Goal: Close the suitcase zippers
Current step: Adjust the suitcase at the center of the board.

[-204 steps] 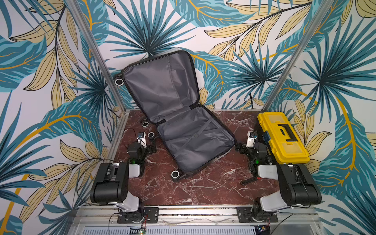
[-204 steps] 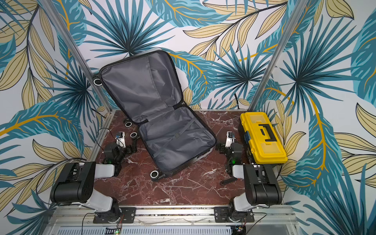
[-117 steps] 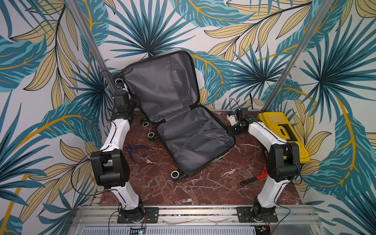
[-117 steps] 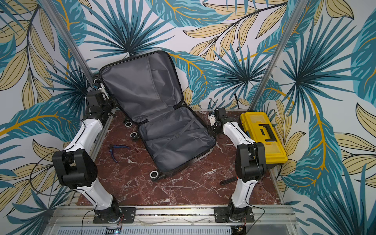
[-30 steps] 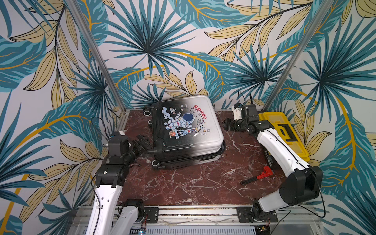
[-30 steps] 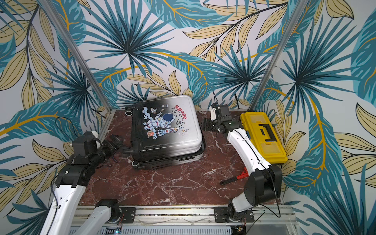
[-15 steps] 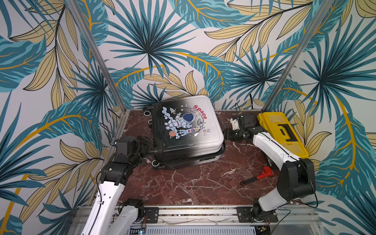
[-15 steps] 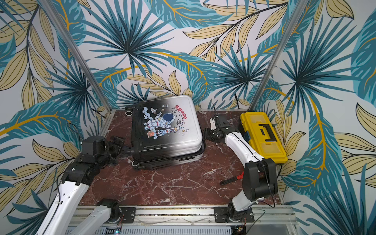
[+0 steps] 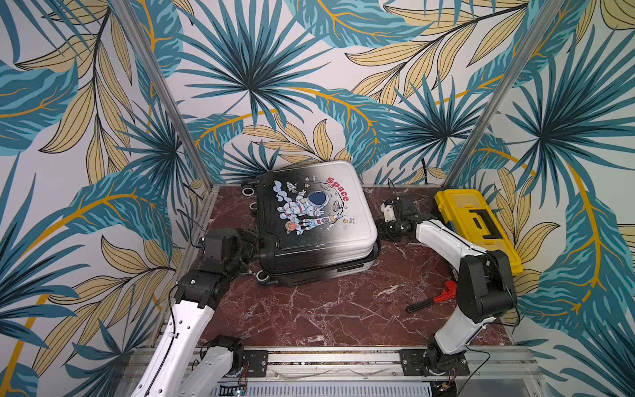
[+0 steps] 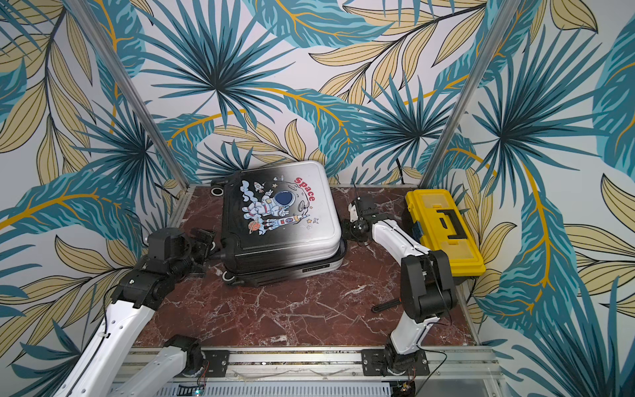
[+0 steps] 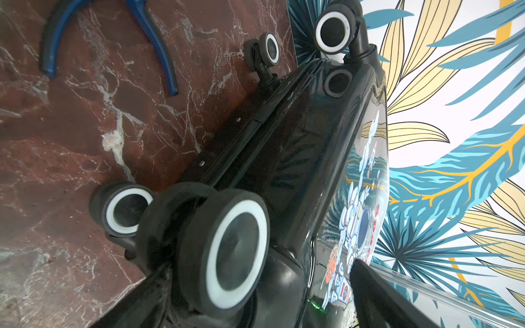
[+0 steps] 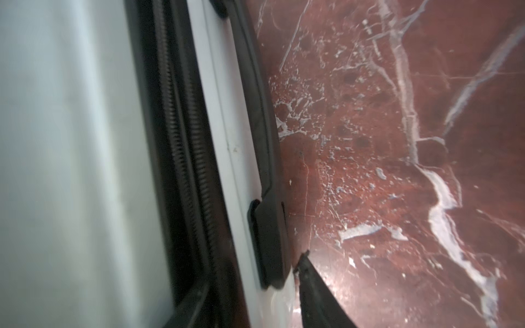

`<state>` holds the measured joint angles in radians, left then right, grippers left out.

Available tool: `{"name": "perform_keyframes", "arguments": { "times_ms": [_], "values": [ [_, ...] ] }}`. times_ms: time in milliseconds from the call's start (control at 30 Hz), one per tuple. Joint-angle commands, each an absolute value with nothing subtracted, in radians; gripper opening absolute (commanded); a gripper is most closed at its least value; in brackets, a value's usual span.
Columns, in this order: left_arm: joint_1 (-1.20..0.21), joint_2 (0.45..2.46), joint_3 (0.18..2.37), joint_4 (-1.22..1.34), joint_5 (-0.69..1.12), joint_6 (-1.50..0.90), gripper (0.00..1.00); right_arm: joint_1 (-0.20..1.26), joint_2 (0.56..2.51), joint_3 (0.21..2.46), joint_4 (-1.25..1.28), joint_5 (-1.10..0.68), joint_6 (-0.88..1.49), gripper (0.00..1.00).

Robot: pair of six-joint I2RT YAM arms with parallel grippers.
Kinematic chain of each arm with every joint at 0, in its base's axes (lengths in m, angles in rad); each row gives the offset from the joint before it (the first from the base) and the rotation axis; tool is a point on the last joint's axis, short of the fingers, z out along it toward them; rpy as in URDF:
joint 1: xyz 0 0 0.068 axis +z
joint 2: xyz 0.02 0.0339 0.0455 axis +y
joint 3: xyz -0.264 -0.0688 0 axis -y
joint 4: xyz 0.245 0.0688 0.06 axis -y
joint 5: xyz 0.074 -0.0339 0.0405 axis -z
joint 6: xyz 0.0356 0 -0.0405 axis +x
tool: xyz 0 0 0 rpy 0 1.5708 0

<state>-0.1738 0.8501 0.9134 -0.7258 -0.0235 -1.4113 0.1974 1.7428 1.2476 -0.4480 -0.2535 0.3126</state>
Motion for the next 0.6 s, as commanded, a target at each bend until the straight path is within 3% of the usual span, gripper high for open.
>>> {"name": "perform_keyframes", "arguments": {
  "times_ms": [0,167,333,567],
  "values": [
    [-0.179,0.903,0.863,-0.845,-0.052,-1.414,0.94,0.233,1.77,1.233,-0.48,-0.199,0.309,0.24],
    [-0.178,0.95,0.887,-0.842,-0.051,-1.385,0.94,0.234,1.687,1.188,-0.472,-0.165,0.348,0.06],
    [-0.178,1.014,0.943,-0.819,-0.076,-1.327,0.94,0.263,1.569,1.073,-0.424,-0.121,0.459,0.05],
    [-0.173,1.162,1.018,-0.705,0.024,-1.213,0.94,0.376,1.33,0.847,-0.353,0.132,0.815,0.06]
  ]
}}
